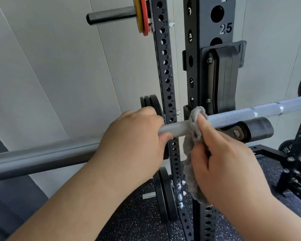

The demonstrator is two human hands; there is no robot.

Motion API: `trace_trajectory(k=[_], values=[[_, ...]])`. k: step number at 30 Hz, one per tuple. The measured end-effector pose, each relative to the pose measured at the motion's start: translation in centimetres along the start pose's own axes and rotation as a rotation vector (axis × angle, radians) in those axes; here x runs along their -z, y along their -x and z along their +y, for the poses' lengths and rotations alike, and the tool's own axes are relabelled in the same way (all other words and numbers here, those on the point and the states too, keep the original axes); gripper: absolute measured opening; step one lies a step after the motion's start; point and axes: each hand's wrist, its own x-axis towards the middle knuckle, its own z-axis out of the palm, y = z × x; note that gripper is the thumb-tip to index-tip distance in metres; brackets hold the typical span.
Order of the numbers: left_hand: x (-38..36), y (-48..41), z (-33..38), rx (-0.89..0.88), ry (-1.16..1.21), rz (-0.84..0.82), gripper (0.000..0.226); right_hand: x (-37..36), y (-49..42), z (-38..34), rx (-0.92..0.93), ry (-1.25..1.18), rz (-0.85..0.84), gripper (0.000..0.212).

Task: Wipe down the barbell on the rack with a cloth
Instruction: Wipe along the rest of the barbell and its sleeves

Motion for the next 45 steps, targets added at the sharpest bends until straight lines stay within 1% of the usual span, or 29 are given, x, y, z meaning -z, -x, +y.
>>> trace_trajectory(k=[1,3,6,8,9,11,14,18,20,21,24,26,27,29,31,33,35,36,37,39,42,43,45], values=[[0.4,-0.4,-0.1,-0.002,0.017,-0.048,0.028,-0.2,0.2,-0.2,0.020,0.000,-0.012,0.053],[1.5,-1.6,-0.2,0.021,0.049,-0.196,0.022,-0.6,0.7,-0.6,0.072,0.002,-0.055,0.052],[2.9,-3.6,-0.6,0.039,0.072,-0.420,0.020,-0.3,0.3,-0.2,0.034,0.035,-0.031,0.060],[3.1,-4.2,-0.9,0.047,0.164,-0.478,0.018,0.2,0.0,0.1,-0.004,0.055,0.014,0.060],[3.0,-4.1,-1.0,0.052,0.202,-0.473,0.018,0.2,0.0,0.1,-0.002,0.051,0.017,0.060],[2.3,-3.5,-0.8,0.050,0.199,-0.406,0.022,-0.2,0.4,-0.5,0.049,0.034,-0.020,0.059],[1.1,-2.2,-0.4,0.019,0.108,-0.229,0.034,-0.6,0.7,-0.8,0.100,0.032,-0.061,0.060],[0.8,-1.7,-0.4,-0.001,0.103,-0.158,0.033,0.6,0.2,0.3,0.011,0.043,-0.012,0.058],[0.6,-1.3,-0.2,-0.032,0.051,-0.100,0.034,0.8,0.2,0.5,-0.035,0.058,0.026,0.059],[0.3,-1.0,0.0,-0.050,0.015,-0.056,0.033,0.6,0.4,0.3,-0.024,0.056,0.021,0.058],[-1.1,0.2,0.6,-0.118,-0.085,0.184,0.016,-1.0,1.2,-1.2,0.096,-0.003,-0.066,0.059],[-2.7,0.9,0.8,-0.153,-0.150,0.353,0.017,-1.5,1.6,-1.4,0.133,-0.033,-0.082,0.061],[-3.5,1.1,0.7,-0.172,-0.185,0.412,0.016,-1.4,1.4,-1.2,0.126,-0.043,-0.083,0.061],[-4.2,1.2,0.5,-0.195,-0.209,0.440,0.018,-0.8,0.9,-0.4,0.067,-0.035,-0.054,0.060],[-3.9,1.0,0.2,-0.195,-0.166,0.390,0.024,-0.3,0.3,0.3,0.001,0.000,0.007,0.059],[-2.7,0.7,0.3,-0.163,-0.075,0.288,0.019,-0.4,-0.1,0.0,0.001,0.021,0.019,0.057],[-1.3,0.1,0.3,-0.117,0.010,0.182,0.011,-1.0,0.0,-1.0,0.064,0.005,-0.027,0.057],[-0.7,-0.2,0.4,-0.091,0.034,0.131,0.018,-1.2,0.2,-1.3,0.089,-0.007,-0.058,0.058],[-0.4,-0.6,0.1,-0.085,0.074,0.085,0.022,-1.2,0.3,-1.4,0.100,-0.014,-0.081,0.059],[0.5,-1.2,-0.4,-0.044,0.143,-0.019,0.014,-0.5,-0.1,-0.5,0.067,-0.017,-0.085,0.058],[2.2,-1.8,-1.3,0.051,0.053,-0.183,0.056,0.6,-0.5,0.2,-0.016,-0.006,-0.038,0.056],[2.7,-2.0,-1.3,0.076,0.008,-0.248,0.059,0.5,-0.3,-0.2,-0.004,-0.020,-0.051,0.055],[3.1,-2.2,-1.4,0.130,0.046,-0.361,0.046,-0.5,-0.1,-1.7,0.051,-0.045,-0.137,0.056]])
